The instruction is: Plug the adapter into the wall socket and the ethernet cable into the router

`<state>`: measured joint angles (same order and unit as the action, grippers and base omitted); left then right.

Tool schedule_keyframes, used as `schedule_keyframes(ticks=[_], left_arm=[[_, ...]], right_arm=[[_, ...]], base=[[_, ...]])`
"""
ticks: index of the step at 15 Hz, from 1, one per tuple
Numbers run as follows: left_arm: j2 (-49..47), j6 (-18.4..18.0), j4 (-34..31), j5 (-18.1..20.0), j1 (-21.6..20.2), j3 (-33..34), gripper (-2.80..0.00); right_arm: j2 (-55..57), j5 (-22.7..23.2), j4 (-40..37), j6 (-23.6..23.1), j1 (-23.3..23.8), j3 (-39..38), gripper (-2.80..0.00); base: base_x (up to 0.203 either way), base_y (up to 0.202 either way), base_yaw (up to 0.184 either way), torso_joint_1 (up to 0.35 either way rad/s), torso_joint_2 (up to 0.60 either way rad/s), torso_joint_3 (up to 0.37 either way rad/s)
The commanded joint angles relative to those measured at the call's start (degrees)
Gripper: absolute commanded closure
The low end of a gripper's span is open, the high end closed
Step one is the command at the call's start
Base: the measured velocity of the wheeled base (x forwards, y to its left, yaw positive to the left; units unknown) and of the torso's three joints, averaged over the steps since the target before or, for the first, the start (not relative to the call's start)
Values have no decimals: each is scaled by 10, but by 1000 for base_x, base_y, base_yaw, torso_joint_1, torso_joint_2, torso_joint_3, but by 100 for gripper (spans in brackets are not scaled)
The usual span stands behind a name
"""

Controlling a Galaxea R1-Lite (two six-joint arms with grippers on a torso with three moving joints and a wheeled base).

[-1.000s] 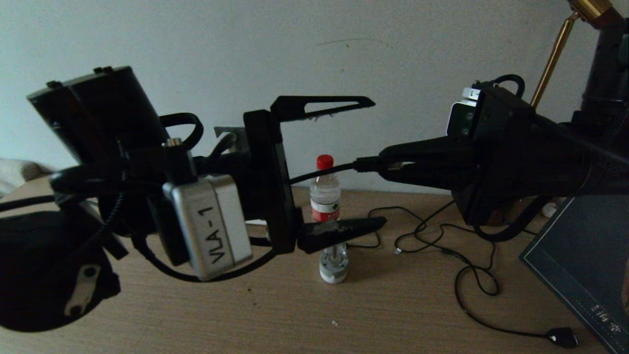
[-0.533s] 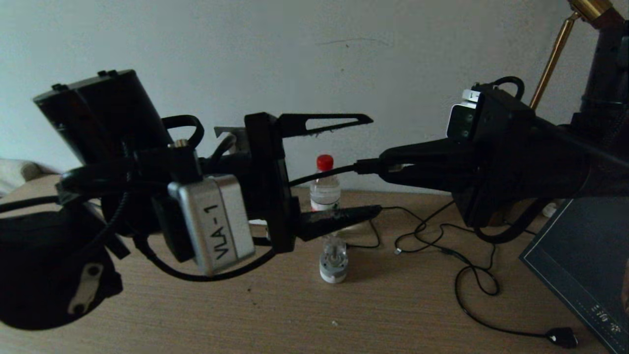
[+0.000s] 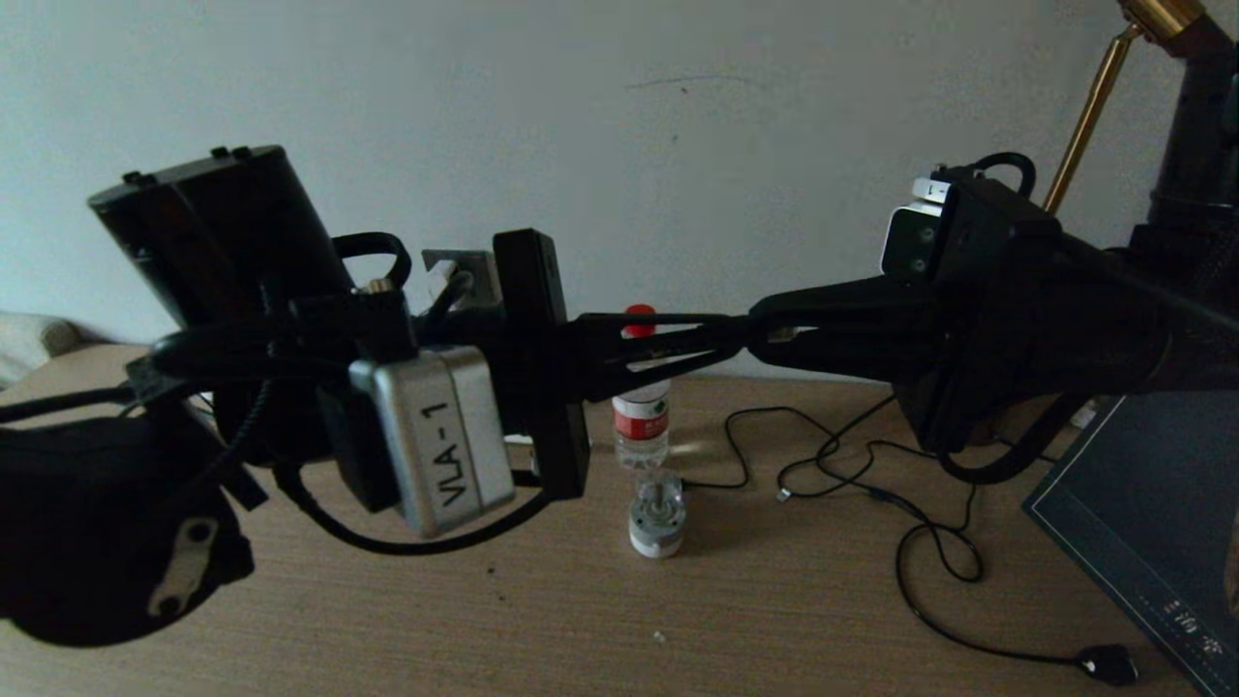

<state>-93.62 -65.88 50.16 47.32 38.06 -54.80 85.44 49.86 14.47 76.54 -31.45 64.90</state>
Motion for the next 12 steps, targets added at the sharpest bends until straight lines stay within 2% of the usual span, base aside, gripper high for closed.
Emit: schedule_keyframes(ticks=[1, 6, 7, 12], left_arm=[[-2, -4, 3, 2, 0, 0, 0], [3, 0, 3, 2, 0, 0, 0], [4, 2, 3, 2, 0, 0, -280], [2, 3, 4, 2, -1, -1, -280]], right_arm=[[-1, 3, 1, 4, 0, 0, 0], [0, 3, 1, 4, 0, 0, 0], [0, 3, 1, 4, -1, 0, 0], [-2, 3, 1, 4, -1, 0, 0]], base=[[0, 0, 0, 0, 0, 0], [0, 0, 0, 0, 0, 0], [0, 0, 0, 0, 0, 0], [0, 0, 0, 0, 0, 0]])
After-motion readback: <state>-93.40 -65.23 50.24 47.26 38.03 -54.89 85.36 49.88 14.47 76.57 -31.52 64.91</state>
